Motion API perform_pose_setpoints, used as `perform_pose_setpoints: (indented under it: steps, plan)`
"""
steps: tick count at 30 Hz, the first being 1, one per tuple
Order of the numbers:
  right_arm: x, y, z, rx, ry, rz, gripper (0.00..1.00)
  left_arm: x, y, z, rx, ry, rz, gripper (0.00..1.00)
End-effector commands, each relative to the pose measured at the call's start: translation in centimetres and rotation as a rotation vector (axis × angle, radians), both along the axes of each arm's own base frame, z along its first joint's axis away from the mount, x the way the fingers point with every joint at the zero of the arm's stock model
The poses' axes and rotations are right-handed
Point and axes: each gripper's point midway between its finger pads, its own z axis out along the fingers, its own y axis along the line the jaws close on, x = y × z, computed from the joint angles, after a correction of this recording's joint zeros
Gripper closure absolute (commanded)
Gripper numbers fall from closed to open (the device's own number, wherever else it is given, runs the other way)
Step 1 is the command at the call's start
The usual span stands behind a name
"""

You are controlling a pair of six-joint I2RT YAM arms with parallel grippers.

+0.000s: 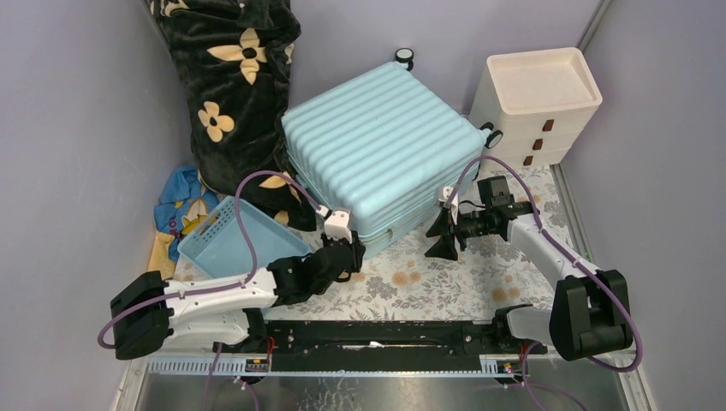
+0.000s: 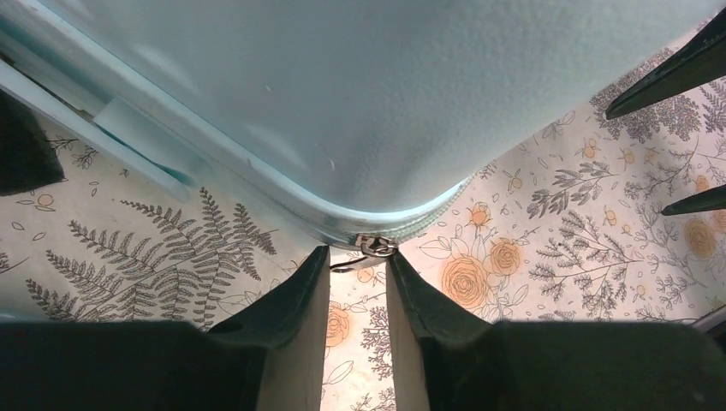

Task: Open, take out, and arrange the luggage
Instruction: Unzip the luggage at the center of the board.

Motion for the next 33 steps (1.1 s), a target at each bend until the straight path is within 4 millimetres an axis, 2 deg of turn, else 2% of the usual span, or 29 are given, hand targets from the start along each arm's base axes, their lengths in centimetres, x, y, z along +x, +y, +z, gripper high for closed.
perform_pose_setpoints:
  steps: [1, 6, 14, 19, 24, 31, 33]
  plan:
    - [0.4, 0.5, 1.1, 0.017, -0.037, 0.028, 0.32, 2.5, 3.3, 1.0, 0.041, -0.089, 0.133, 0.70]
    - [0.4, 0.4, 1.0, 0.014, -0.030, 0.031, 0.32, 2.4, 2.9, 1.4, -0.001, -0.104, 0.091, 0.71]
    - [0.4, 0.4, 1.0, 0.013, -0.028, 0.035, 0.32, 2.4, 3.4, 1.0, -0.023, -0.085, 0.029, 0.70]
    - [0.3, 0.4, 0.9, 0.012, -0.024, 0.036, 0.32, 2.7, 3.9, 1.1, -0.050, -0.078, 0.021, 0.74]
    - [0.3, 0.4, 0.8, 0.009, -0.023, 0.037, 0.32, 2.5, 3.1, 1.7, -0.051, -0.106, -0.051, 0.80]
    - [0.3, 0.4, 0.7, 0.007, -0.019, 0.042, 0.32, 0.2, 3.9, 2.0, 0.009, -0.152, -0.211, 0.51]
    - [0.2, 0.3, 0.7, 0.006, -0.015, 0.044, 0.31, -0.8, 3.5, 2.3, -0.046, -0.169, -0.263, 0.42]
